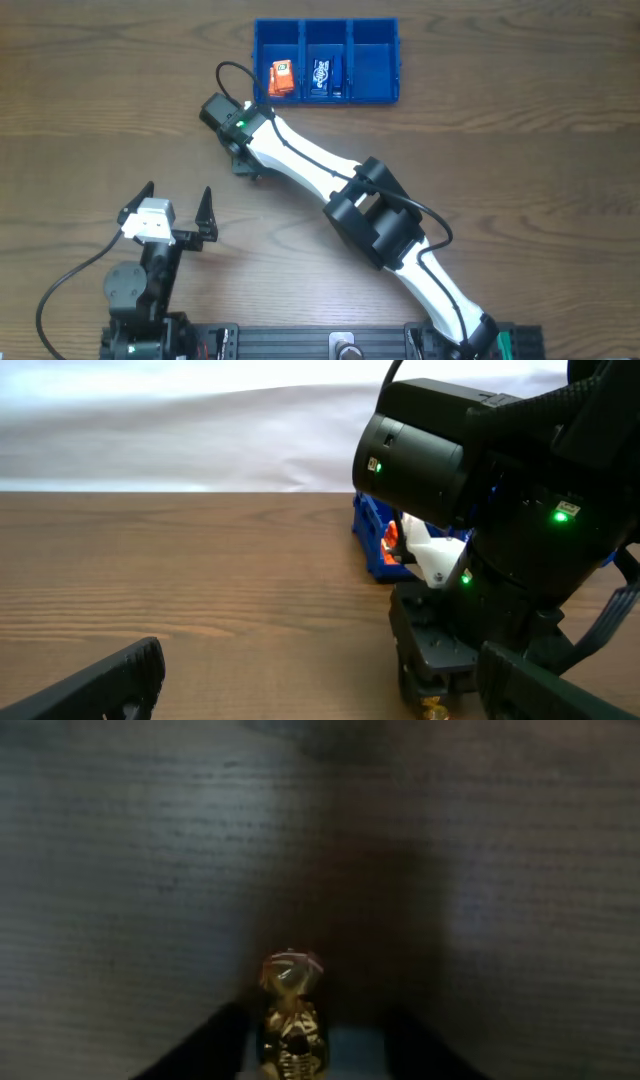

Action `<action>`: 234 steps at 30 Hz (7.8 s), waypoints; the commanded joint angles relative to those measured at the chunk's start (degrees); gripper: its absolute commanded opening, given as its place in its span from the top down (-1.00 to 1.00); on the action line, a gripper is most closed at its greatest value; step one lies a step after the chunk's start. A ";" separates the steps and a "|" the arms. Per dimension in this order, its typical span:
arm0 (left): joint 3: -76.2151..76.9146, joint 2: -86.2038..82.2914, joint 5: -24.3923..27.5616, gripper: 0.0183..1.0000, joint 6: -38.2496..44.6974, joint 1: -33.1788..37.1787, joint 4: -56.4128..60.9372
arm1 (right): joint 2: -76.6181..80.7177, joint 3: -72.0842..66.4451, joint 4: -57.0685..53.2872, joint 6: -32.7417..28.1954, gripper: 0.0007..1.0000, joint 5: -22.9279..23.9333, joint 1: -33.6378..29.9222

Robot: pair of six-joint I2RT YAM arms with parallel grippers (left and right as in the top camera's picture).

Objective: Sort Candies Into Trays

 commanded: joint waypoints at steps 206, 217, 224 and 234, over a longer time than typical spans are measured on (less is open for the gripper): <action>-1.14 -0.33 0.59 -1.00 0.20 0.35 -1.88 | -14.12 -1.22 10.10 -27.80 0.45 8.52 -30.45; -1.14 -0.33 0.57 -0.99 0.20 0.35 -1.88 | -15.50 -3.04 9.88 -28.02 -0.20 8.52 -29.44; -1.14 -0.33 0.57 -0.99 0.20 0.35 -1.88 | -30.23 -20.55 10.71 -27.58 -0.29 3.87 -27.10; -1.14 -0.33 0.57 -1.00 0.20 0.35 -1.88 | -51.04 -55.80 12.96 -18.82 -0.26 -1.62 -22.49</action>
